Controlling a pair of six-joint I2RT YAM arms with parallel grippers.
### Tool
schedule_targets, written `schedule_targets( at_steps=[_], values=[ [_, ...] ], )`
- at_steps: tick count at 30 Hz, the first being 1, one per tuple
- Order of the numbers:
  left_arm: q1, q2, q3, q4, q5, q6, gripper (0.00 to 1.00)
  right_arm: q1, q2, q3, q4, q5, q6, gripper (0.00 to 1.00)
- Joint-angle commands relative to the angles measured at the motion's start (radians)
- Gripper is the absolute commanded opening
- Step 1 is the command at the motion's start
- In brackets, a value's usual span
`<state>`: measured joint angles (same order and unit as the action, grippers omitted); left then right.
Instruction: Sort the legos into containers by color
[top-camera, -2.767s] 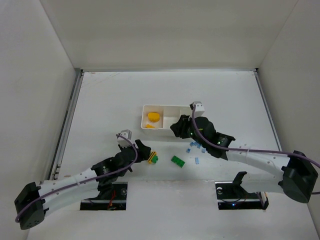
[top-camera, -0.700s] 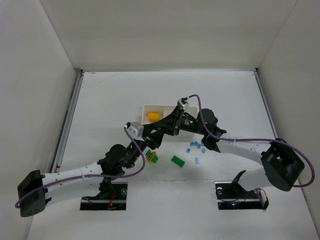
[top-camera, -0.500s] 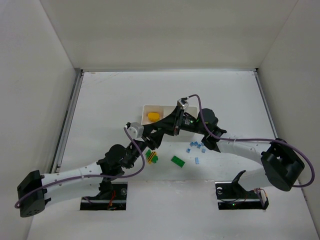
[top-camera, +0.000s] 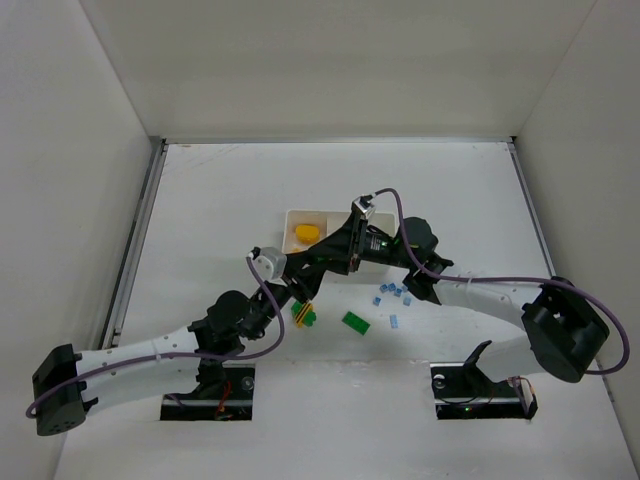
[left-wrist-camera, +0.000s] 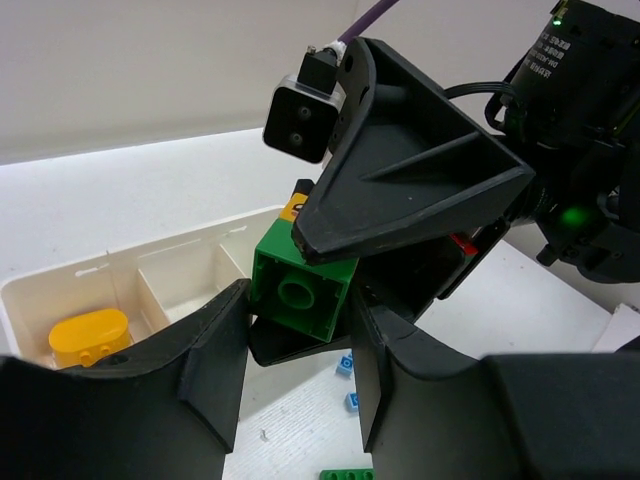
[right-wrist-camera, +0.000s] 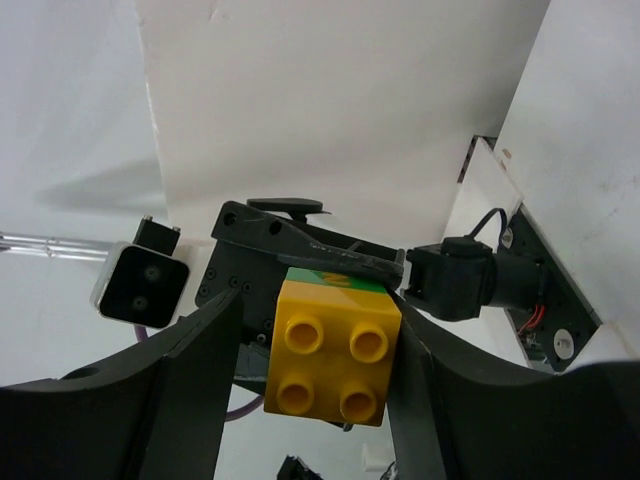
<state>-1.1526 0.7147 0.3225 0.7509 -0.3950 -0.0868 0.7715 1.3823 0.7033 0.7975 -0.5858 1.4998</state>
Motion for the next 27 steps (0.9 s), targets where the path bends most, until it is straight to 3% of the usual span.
schedule_targets(
  at_steps=[1,8,27],
  values=[
    [-0.038,-0.009,0.049,0.047,0.113,-0.041,0.13,0.001,0.018,-0.002,0.066,0.02,-0.012,0.62],
    [-0.038,-0.038,0.043,0.031,0.084,-0.033,0.12,-0.025,0.026,-0.024,0.063,0.027,-0.036,0.72],
    [-0.028,-0.087,0.05,-0.028,0.054,-0.031,0.12,-0.073,-0.005,-0.051,-0.02,0.084,-0.162,0.75]
  ],
)
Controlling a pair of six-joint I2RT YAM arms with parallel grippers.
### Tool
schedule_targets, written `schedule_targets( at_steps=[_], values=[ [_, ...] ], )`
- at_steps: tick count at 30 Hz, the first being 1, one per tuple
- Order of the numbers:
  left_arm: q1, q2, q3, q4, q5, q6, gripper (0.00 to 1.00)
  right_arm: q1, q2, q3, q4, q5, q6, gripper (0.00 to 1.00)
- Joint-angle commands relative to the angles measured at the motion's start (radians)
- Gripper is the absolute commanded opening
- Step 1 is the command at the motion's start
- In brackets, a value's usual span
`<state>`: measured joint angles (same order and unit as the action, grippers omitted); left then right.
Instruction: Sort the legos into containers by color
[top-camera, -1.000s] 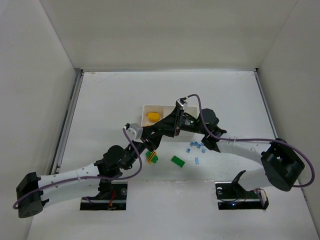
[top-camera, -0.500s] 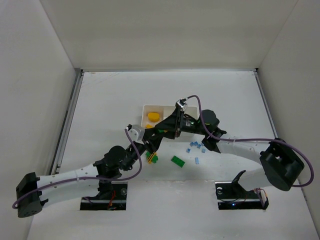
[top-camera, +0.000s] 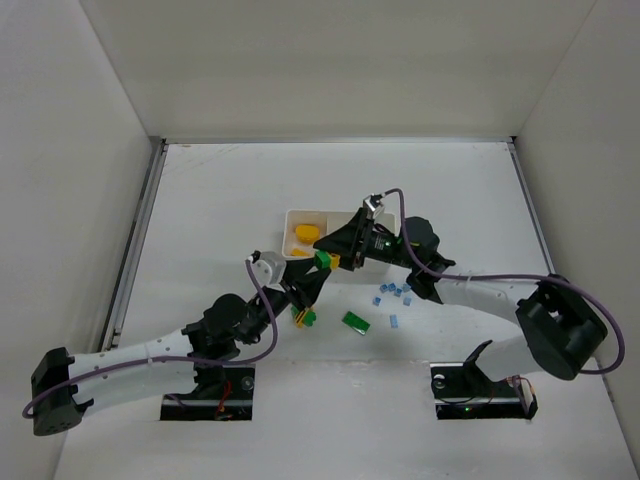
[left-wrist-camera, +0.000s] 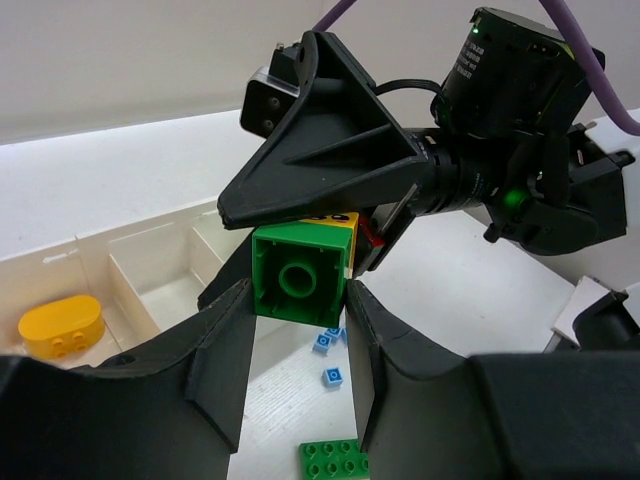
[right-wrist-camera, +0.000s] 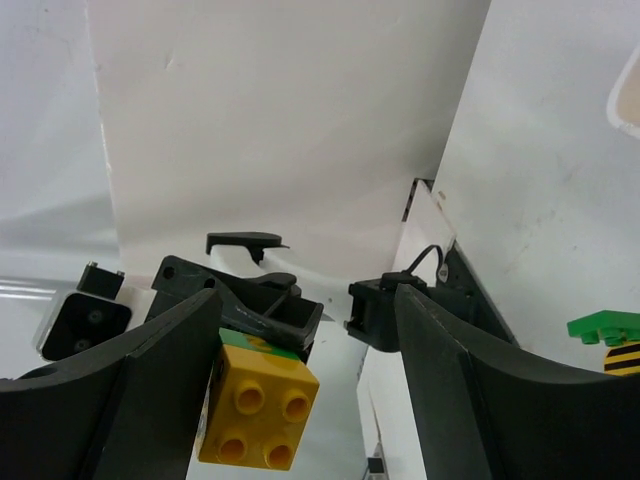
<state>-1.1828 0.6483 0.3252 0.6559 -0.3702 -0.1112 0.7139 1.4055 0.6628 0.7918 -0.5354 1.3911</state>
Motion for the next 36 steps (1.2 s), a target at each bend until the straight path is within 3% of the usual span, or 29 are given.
schedule_targets(
  at_steps=[1,12,33,36],
  values=[
    [0.007,-0.019,0.048,0.059,0.027,-0.008,0.13,-0.02,-0.039,-0.014,-0.017,0.034,-0.058,0.75],
    [0.03,-0.004,0.034,0.06,0.004,-0.015,0.12,-0.067,-0.105,-0.06,-0.014,0.014,-0.064,0.74],
    [0.053,0.028,0.002,0.082,-0.022,-0.018,0.12,-0.054,-0.151,-0.077,0.04,0.014,-0.026,0.45],
    [0.064,0.033,-0.003,0.083,-0.024,-0.018,0.12,-0.047,-0.148,-0.074,0.04,0.014,-0.024,0.47]
  ],
)
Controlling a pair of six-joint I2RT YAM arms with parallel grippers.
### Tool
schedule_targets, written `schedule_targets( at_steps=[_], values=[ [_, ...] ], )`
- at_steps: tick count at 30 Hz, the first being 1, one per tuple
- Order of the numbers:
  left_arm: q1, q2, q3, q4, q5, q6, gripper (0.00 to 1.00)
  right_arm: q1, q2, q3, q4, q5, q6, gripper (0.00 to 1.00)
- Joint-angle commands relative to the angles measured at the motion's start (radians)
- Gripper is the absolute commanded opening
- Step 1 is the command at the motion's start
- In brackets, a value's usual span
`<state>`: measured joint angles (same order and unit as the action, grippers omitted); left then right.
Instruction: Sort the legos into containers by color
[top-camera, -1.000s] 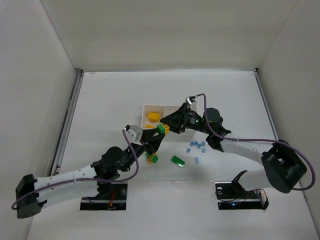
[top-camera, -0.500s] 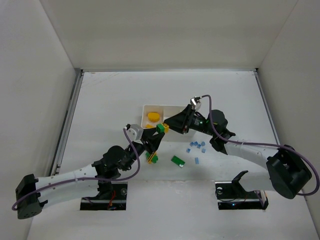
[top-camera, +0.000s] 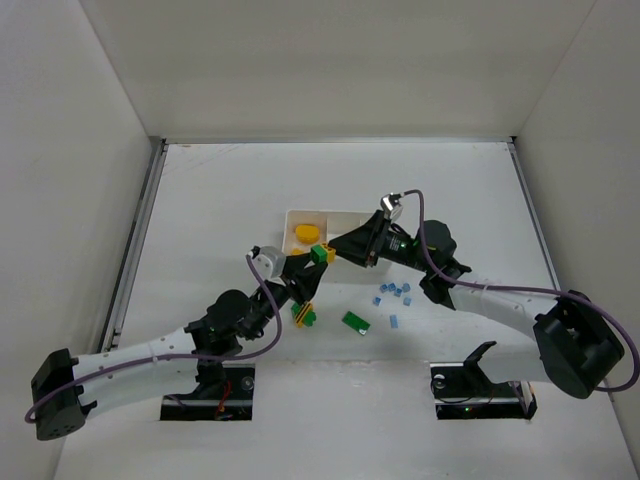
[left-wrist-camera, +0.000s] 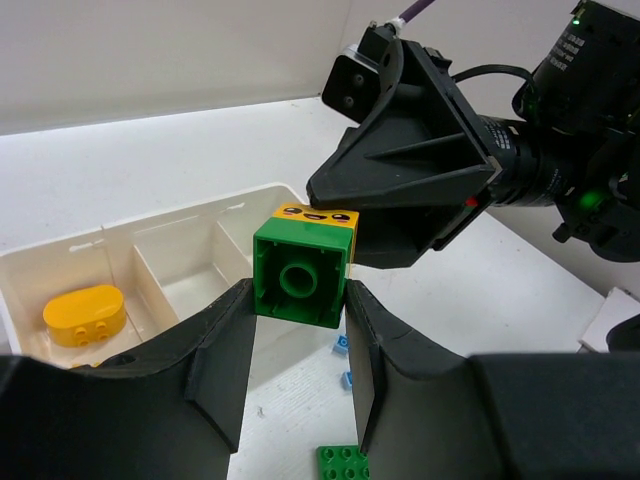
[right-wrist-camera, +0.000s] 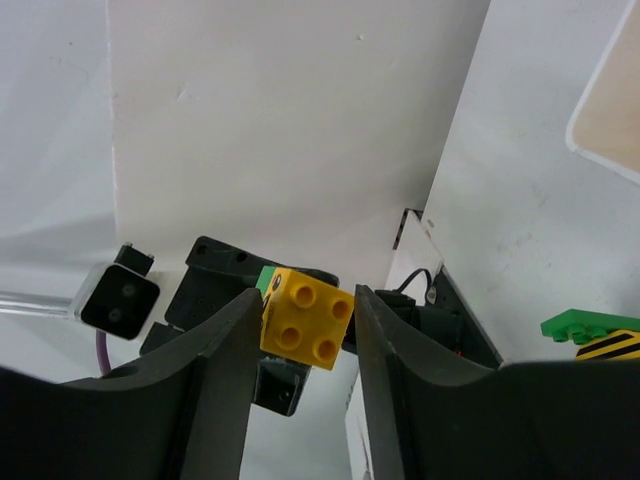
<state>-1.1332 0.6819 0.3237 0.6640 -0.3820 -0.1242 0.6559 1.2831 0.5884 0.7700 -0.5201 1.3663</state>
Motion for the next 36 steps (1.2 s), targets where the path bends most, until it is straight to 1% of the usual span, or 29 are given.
schedule_targets(
  at_steps=[1,3,4,6,11,17,22,25,36],
  values=[
    [0.016,0.001,-0.005,0.078,-0.012,-0.005,0.12,0.014,-0.022,0.002,0.061,-0.003,0.002,0.49],
    [0.017,0.002,-0.008,0.086,-0.012,-0.005,0.12,0.02,-0.016,0.004,0.061,-0.004,0.004,0.59],
    [0.017,0.002,-0.011,0.091,-0.012,-0.005,0.12,0.023,-0.011,0.004,0.061,-0.004,0.005,0.62],
    [0.019,-0.002,-0.011,0.097,-0.012,-0.005,0.12,0.03,-0.004,0.004,0.061,-0.004,0.007,0.63],
    [0.028,0.002,-0.012,0.1,-0.009,-0.005,0.12,0.041,-0.002,0.001,0.072,-0.004,0.016,0.58],
    [0.023,0.018,-0.012,0.114,-0.006,-0.005,0.12,0.041,0.002,-0.002,0.092,0.002,0.03,0.5],
    [0.019,0.018,-0.015,0.114,-0.009,-0.006,0.12,0.04,0.005,-0.007,0.117,0.011,0.036,0.41],
    [0.023,-0.002,-0.023,0.106,-0.012,-0.006,0.12,0.04,-0.005,-0.021,0.118,0.019,0.034,0.38],
    [0.074,-0.09,-0.038,0.051,-0.02,-0.006,0.12,-0.009,-0.03,-0.052,0.107,0.011,0.017,0.37]
  ],
)
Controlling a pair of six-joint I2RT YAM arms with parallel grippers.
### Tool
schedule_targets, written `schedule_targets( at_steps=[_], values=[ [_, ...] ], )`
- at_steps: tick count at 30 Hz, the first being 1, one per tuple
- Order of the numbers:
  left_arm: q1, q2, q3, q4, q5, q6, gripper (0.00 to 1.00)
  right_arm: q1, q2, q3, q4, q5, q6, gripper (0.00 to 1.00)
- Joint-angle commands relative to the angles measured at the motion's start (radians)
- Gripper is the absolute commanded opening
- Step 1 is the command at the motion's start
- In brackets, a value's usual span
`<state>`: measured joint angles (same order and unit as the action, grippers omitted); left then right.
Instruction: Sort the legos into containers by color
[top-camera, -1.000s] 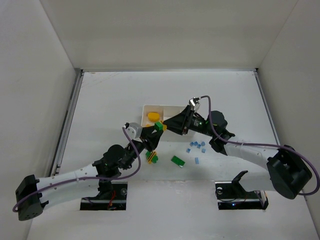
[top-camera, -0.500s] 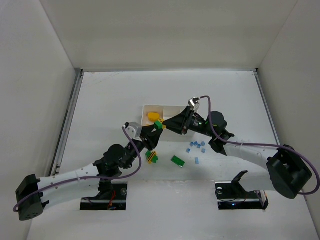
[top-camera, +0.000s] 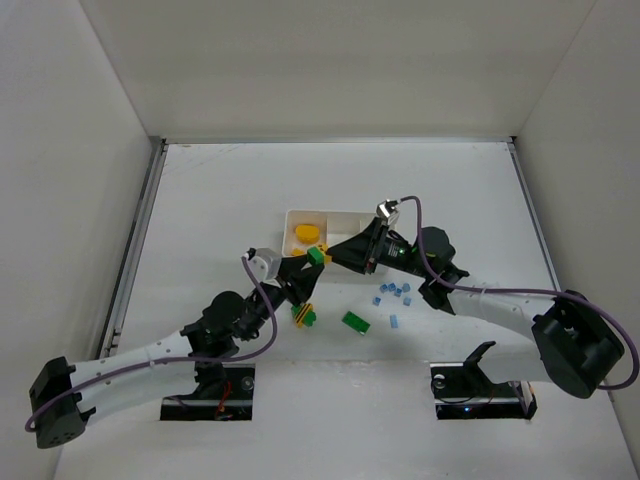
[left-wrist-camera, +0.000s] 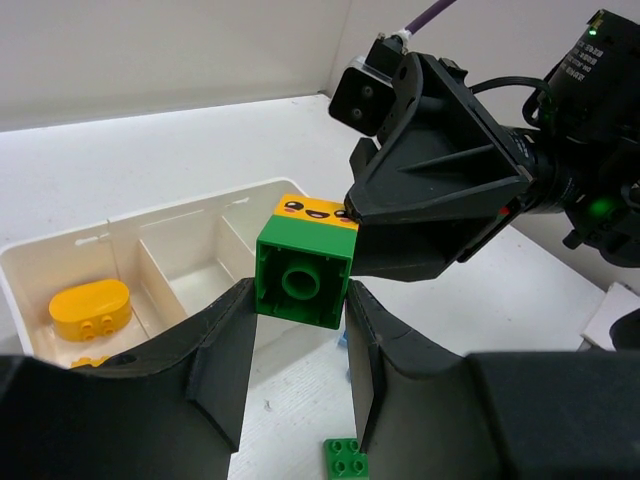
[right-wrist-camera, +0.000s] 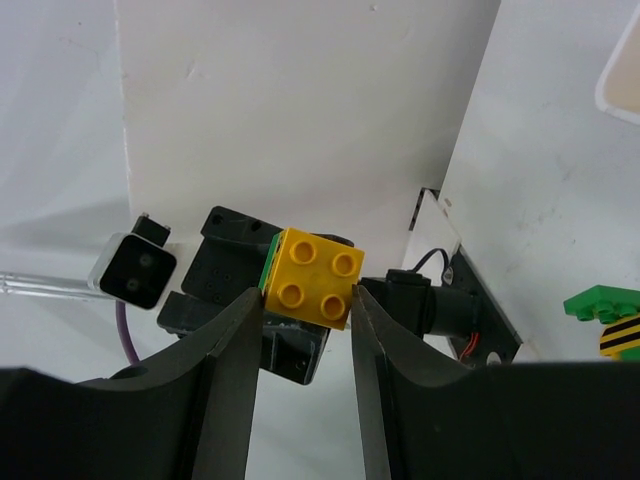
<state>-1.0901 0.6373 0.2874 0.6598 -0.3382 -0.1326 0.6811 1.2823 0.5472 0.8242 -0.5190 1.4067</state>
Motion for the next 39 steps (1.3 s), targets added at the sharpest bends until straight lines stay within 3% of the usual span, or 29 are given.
schedule_targets(
  at_steps=[1,15,20,30,33,39],
  values=[
    [0.034,-0.048,-0.002,0.052,-0.067,0.002,0.12,-0.035,-0.025,-0.006,0.052,0.01,-0.029,0.37],
    [0.046,-0.091,-0.01,0.029,-0.081,-0.002,0.12,-0.042,0.037,0.043,0.033,0.014,-0.054,0.36],
    [0.051,-0.1,0.019,-0.014,-0.133,-0.005,0.12,-0.042,0.133,0.146,-0.098,0.065,-0.144,0.37],
    [0.054,-0.065,0.027,-0.054,-0.208,-0.035,0.13,-0.016,0.299,0.391,-0.439,0.312,-0.397,0.4],
    [0.077,-0.047,0.021,-0.054,-0.213,-0.053,0.13,-0.009,0.353,0.448,-0.477,0.336,-0.417,0.43],
    [0.106,-0.033,0.025,-0.074,-0.205,-0.085,0.13,-0.004,0.397,0.504,-0.499,0.344,-0.434,0.63]
  ],
)
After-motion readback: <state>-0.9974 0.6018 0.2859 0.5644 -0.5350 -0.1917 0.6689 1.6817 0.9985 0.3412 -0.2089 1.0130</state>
